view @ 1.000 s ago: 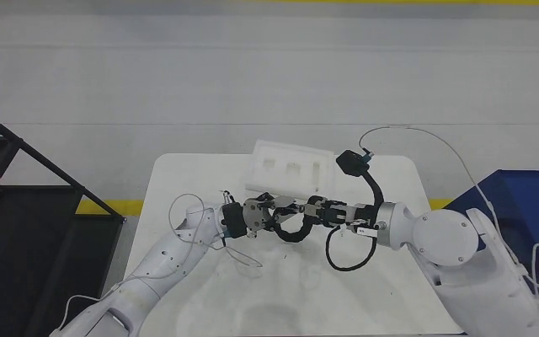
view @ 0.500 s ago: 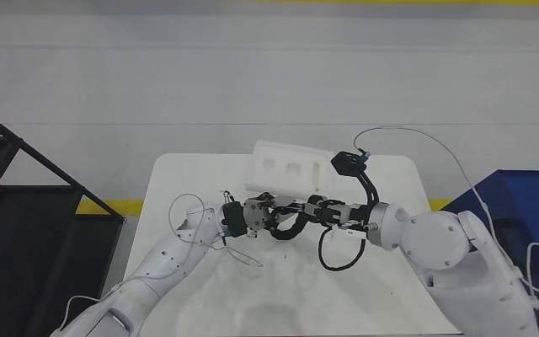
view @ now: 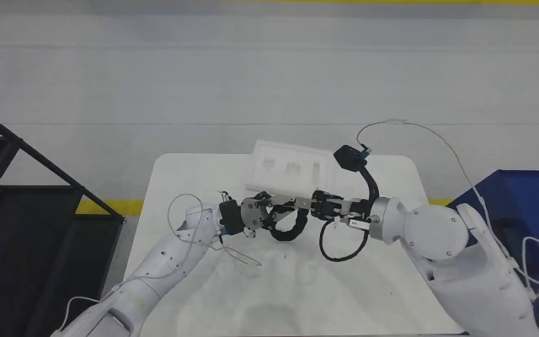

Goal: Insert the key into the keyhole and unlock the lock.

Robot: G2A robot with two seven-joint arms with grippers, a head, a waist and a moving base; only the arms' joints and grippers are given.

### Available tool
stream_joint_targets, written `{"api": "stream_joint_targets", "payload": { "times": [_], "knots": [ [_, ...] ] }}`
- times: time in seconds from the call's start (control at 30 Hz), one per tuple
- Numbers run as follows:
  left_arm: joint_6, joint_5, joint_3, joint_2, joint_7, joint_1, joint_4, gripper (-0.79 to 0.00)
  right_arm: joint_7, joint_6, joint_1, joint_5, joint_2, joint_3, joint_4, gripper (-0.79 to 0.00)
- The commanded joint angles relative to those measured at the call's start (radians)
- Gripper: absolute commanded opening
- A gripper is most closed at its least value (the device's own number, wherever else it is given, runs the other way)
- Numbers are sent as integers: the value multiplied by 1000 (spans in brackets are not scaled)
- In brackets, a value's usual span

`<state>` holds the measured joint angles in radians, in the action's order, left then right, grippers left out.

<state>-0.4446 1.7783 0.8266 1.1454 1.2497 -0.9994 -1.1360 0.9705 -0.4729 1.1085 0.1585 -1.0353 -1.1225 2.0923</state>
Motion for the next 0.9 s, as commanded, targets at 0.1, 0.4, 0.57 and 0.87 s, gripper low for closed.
{"api": "stream_joint_targets", "payload": {
  "times": [0.1, 0.4, 0.57, 0.87],
  "knots": [
    [-12, -28, -1, 5, -19, 1, 13, -785, -21, 60, -11, -42, -2, -14, -26, -74],
    [-93, -112, 13, 8, -96, -2, 22, -785, 88, 519, -41, -24, 14, -55, -88, 0],
    [-151, -148, 23, 6, -132, -7, 11, -785, 69, 702, -20, 47, 24, -90, -114, 0],
    [-265, -209, 53, -4, -195, -25, -32, -785, -142, 862, 58, 398, 29, -73, -31, 0]
  ]
}}
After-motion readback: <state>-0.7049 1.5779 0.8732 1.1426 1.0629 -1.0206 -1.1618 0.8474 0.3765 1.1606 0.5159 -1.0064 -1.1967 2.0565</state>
